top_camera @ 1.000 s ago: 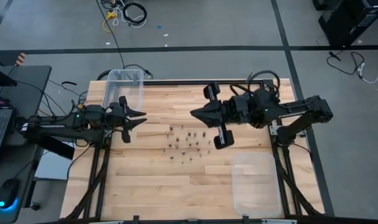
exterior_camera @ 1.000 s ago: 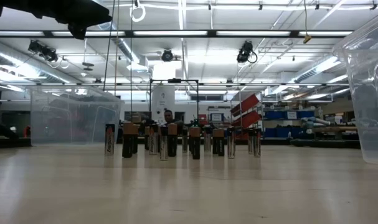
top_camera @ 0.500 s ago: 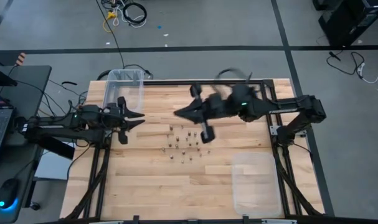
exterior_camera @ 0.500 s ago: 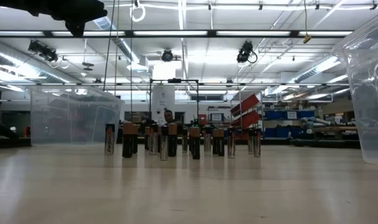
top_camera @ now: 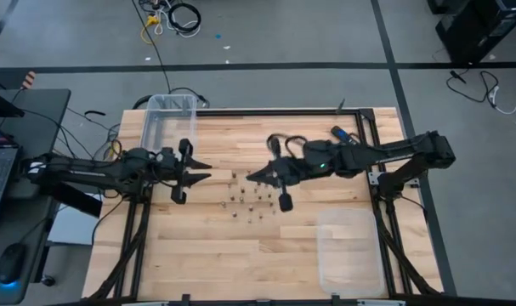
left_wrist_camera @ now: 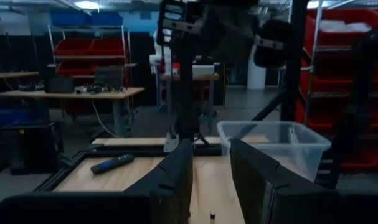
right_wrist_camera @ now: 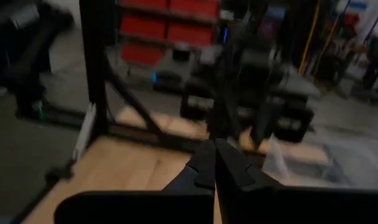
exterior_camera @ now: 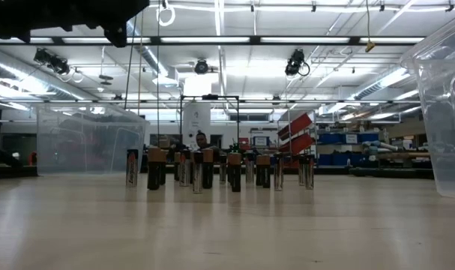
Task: Sort batteries
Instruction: Put the black and copper battery into the top transparent bin
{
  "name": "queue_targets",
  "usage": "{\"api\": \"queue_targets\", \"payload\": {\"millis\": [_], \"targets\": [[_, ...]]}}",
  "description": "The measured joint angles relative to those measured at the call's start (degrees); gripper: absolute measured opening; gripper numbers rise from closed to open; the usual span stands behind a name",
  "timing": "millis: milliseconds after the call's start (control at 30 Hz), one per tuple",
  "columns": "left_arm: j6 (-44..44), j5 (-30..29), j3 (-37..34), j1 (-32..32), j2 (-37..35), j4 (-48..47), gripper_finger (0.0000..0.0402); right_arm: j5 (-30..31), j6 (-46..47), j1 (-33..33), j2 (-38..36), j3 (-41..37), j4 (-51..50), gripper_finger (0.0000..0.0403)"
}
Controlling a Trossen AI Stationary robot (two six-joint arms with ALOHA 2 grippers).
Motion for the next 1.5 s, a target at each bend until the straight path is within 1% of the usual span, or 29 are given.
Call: {"api": "queue_targets", "payload": {"millis": [167,333,467,667,767,833,900,1033,1233,1367,1500], "targets": [[-0.22,-0.13,0.02,0.0,1.66,0.71,0.0106,0.74,-0.02,1.38,-1.32,-0.11,-0.2,0.0],[-1.29,-0.23,0.02,0.0,1.37,0.44,0.0106,1.97,0.02,3.08,-4.42,-0.28,-6.71,0.0],[-1.25,-0.29,0.02,0.0,0.99,0.88,0.0106,6.24,0.14,4.53,-9.5,-0.1,-11.22,0.0],[-1.2,-0.57,0.02,0.0,0.71,0.71,0.0106,9.7,0.15,8.59,-17.22,-0.16,-17.31,0.0],[-1.18,-0.57,0.02,0.0,0.7,0.72,0.0106,15.01,0.0,11.61,-20.86,-0.2,-21.39,0.0],[-1.16,-0.57,0.02,0.0,0.7,0.7,0.0106,18.52,-0.67,13.71,-23.35,-1.61,-21.88,0.0],[-1.14,-0.59,0.02,0.0,0.7,0.72,0.0106,20.38,-1.06,15.53,-26.17,-3.56,-21.03,0.0],[-1.11,-0.58,0.02,0.0,0.7,0.56,0.0106,20.57,-0.44,17.61,-31.62,-7.47,-19.74,0.0],[-0.99,-0.58,0.02,0.0,0.7,0.02,0.0106,20.72,1.27,17.95,-39.41,-12.94,-15.55,0.0],[-0.3,-0.59,0.02,0.0,0.7,-0.31,0.0106,20.7,-0.63,17.42,-41.29,-17.72,-7.25,0.0],[0.41,-0.59,0.02,0.0,0.7,-0.26,0.0106,20.65,-2.64,15.68,-40.1,-22.2,0.95,0.0]]}}
